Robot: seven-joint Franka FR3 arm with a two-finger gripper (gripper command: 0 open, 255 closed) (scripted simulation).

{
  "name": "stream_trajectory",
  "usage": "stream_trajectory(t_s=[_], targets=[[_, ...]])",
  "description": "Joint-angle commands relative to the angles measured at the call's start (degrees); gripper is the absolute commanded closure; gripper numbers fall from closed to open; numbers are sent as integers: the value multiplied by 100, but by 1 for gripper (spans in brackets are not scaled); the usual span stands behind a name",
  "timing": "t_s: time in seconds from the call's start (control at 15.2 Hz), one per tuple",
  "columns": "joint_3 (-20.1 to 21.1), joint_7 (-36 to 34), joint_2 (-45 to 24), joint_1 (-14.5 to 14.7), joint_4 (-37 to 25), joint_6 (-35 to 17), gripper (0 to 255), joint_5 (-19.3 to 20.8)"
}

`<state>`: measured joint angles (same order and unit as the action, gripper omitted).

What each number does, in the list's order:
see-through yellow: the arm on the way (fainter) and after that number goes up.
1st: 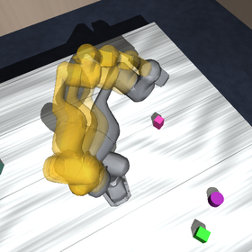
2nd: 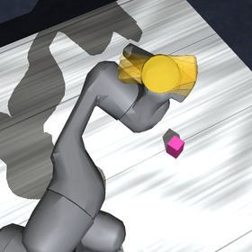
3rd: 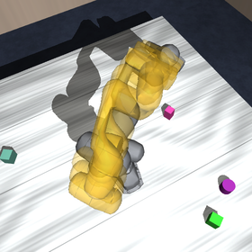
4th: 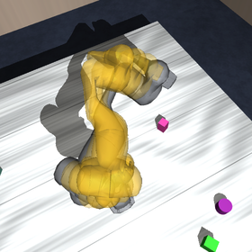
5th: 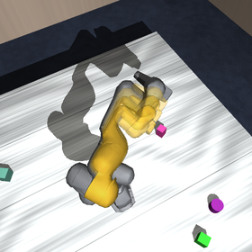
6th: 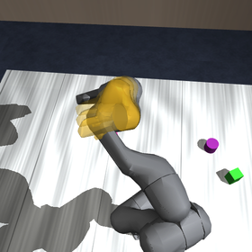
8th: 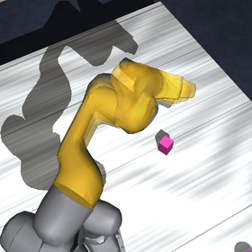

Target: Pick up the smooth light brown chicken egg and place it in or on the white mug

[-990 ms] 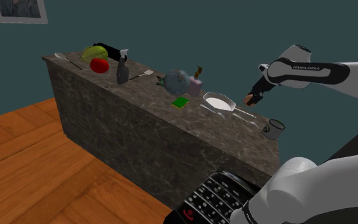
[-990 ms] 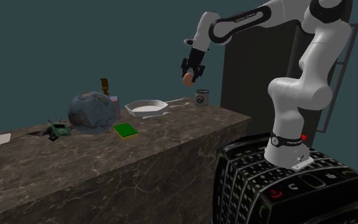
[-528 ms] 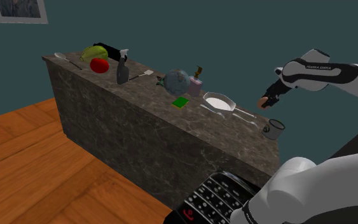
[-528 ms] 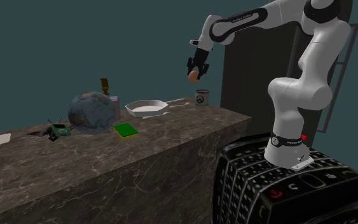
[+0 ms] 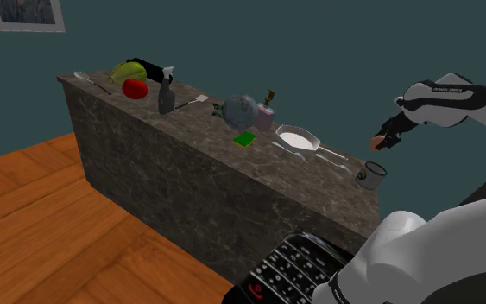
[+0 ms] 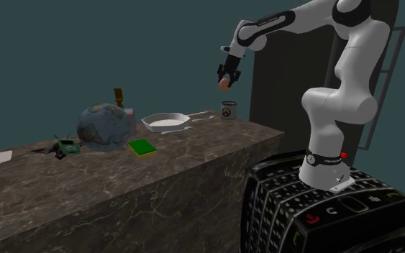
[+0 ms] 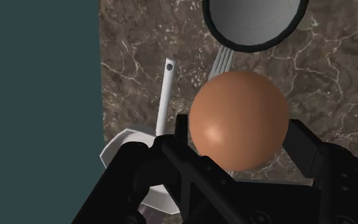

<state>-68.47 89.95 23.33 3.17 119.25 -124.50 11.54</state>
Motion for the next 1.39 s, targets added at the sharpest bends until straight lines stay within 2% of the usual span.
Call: stream_trajectory(t_s=[0.0, 0.13, 0.2, 0.73, 1.19, 1.32], targets=[[-539, 388, -111, 275, -326, 129, 255, -138], [-1196, 709, -219, 721, -657, 233, 255, -274], [-1676, 887, -248, 1082, -889, 312, 255, -327], [-2117, 892, -160, 1406, -443, -256, 255, -191], [-2640, 880, -63, 1825, -113, -754, 255, -42], [-2639, 878, -61, 1825, -113, -754, 255, -39]])
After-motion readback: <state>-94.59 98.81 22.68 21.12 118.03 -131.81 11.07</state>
